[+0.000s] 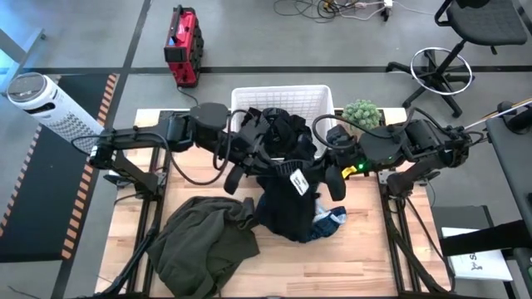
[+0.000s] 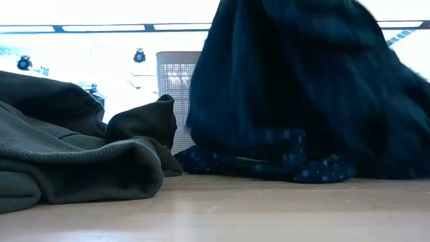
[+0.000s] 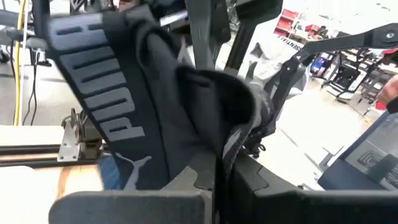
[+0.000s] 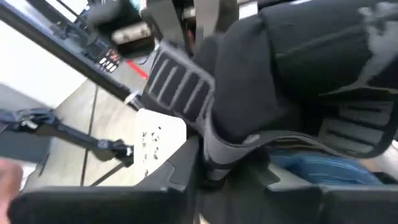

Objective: Sort clothes
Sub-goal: Put the black boxer into the white bin

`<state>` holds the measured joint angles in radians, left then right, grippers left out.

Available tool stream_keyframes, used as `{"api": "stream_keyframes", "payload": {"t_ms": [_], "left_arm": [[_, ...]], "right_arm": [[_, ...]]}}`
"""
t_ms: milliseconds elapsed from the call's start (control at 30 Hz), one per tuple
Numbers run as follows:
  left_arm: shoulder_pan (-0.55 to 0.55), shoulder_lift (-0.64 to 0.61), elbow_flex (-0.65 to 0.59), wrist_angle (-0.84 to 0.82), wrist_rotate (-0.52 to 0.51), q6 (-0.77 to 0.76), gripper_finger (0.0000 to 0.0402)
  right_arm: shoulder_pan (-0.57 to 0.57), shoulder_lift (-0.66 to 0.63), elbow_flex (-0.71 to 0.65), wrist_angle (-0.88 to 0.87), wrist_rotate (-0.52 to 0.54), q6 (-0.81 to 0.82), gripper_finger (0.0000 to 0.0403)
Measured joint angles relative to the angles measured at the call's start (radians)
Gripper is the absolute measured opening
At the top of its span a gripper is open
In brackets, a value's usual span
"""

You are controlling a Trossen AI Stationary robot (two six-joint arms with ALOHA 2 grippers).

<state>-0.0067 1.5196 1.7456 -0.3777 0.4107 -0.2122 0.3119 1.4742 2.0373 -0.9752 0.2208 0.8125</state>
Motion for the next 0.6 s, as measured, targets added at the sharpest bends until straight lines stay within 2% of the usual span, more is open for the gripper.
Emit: {"api": "stream_keyframes", "payload": {"t_ms": [367,600], "left_arm": [[0.008,0.0,0.172,-0.126,-0.023,0.044,0.0],[0.058,-0.001,0.267,-0.171,-0.058,0.073,0.0]], "right_arm": [[0.024,0.0,0.0,0.023,-0.023,-0.005,0.0149],[0.024,-0.001,0.0,0.023,-0.023,-0.014,0.0175]]}}
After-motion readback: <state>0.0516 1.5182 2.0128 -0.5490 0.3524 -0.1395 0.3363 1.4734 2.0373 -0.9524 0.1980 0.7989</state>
